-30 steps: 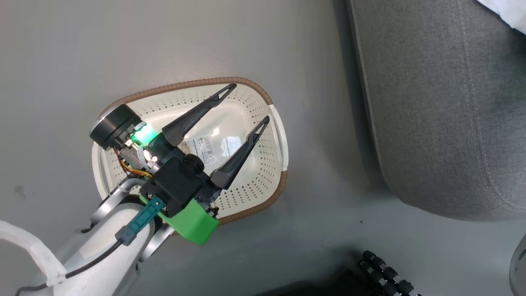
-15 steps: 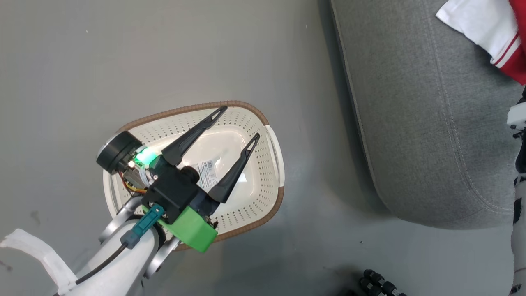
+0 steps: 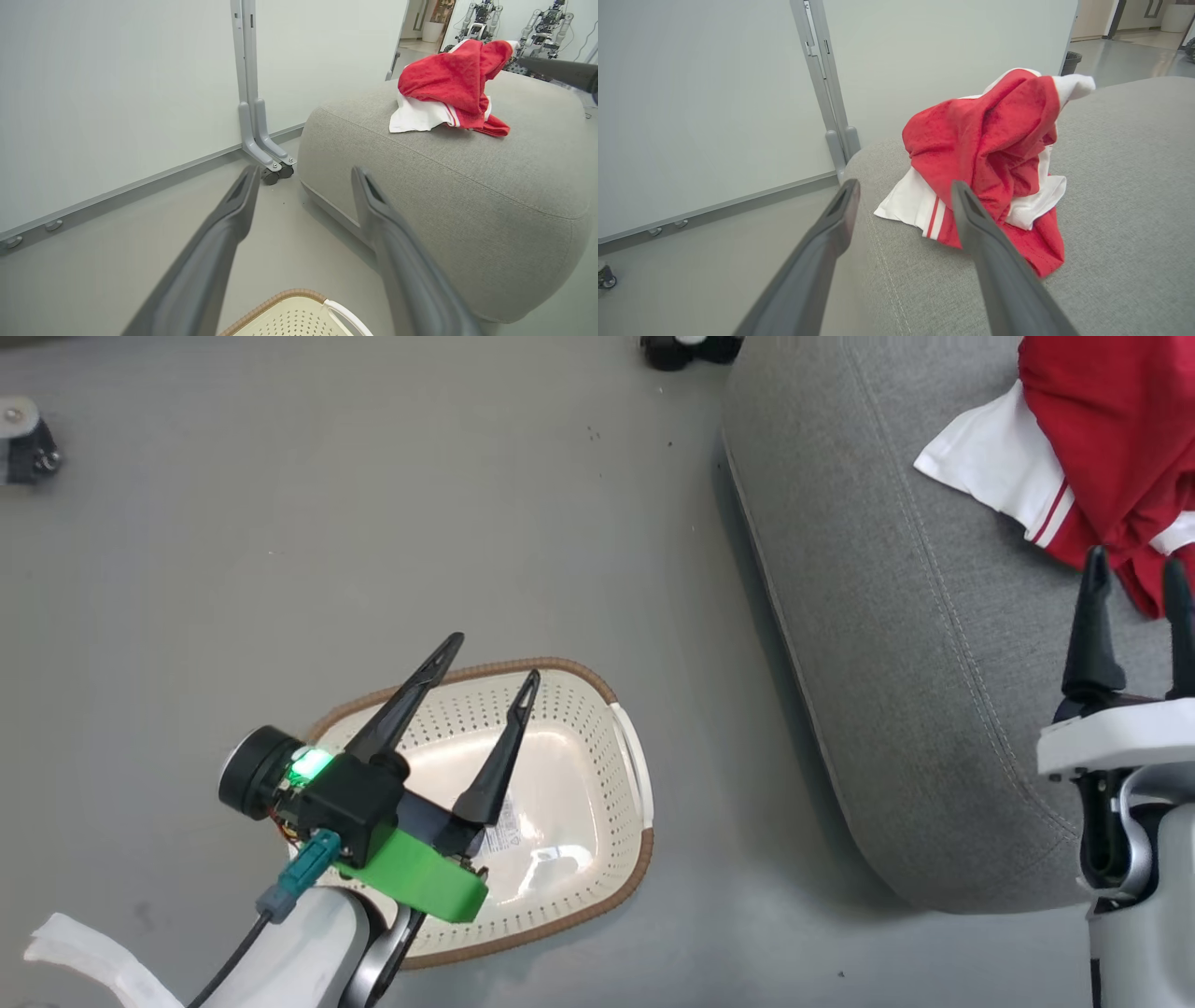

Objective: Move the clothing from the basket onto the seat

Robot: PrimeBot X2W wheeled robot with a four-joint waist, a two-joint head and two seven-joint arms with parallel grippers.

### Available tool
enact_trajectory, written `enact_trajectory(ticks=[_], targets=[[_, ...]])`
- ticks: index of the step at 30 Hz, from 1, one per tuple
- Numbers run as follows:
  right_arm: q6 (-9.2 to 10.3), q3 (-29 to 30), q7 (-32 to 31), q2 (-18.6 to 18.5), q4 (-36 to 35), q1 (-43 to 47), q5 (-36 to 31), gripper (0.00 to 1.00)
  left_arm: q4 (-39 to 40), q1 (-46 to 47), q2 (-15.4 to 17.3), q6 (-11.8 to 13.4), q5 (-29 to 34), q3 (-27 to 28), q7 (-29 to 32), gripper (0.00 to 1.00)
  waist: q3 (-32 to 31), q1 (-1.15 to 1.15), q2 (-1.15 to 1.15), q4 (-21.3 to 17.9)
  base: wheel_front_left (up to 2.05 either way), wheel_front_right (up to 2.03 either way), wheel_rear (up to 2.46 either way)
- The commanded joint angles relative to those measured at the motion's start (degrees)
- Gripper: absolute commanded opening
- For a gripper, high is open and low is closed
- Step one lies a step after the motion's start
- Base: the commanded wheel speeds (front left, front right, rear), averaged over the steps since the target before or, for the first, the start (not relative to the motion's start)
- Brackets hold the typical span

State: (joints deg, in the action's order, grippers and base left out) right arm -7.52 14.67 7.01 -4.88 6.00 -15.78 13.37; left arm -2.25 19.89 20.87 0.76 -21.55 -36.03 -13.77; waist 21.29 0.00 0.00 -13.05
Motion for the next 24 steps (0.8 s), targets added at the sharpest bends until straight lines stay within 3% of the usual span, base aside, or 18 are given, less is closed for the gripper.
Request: enact_trajectory(ticks=[1,12,24], targets=[[0.07,-1.26,-0.89,0.45,-2.43,2.01,-1.04,1.00,-0.55,-1.25,-0.12,0.83,-0.70,0.83,-0.49,1.00,-4.39,0.00,0.00,2.39,0.00,0.00,0.00],[0.07,-8.55,-5.79,1.86,-12.20,9.18,-3.49,1.00,-3.84,-5.01,-1.85,3.37,-2.74,7.61,-1.42,1.00,-9.71,0.00,0.00,8.81,0.00,0.00,0.00],[0.07,-12.07,-7.50,1.94,-13.77,13.93,-2.80,1.00,-5.13,-11.46,-5.45,2.81,-0.39,18.89,-1.35,1.00,-14.52,0.00,0.00,15.52,0.00,0.00,0.00]])
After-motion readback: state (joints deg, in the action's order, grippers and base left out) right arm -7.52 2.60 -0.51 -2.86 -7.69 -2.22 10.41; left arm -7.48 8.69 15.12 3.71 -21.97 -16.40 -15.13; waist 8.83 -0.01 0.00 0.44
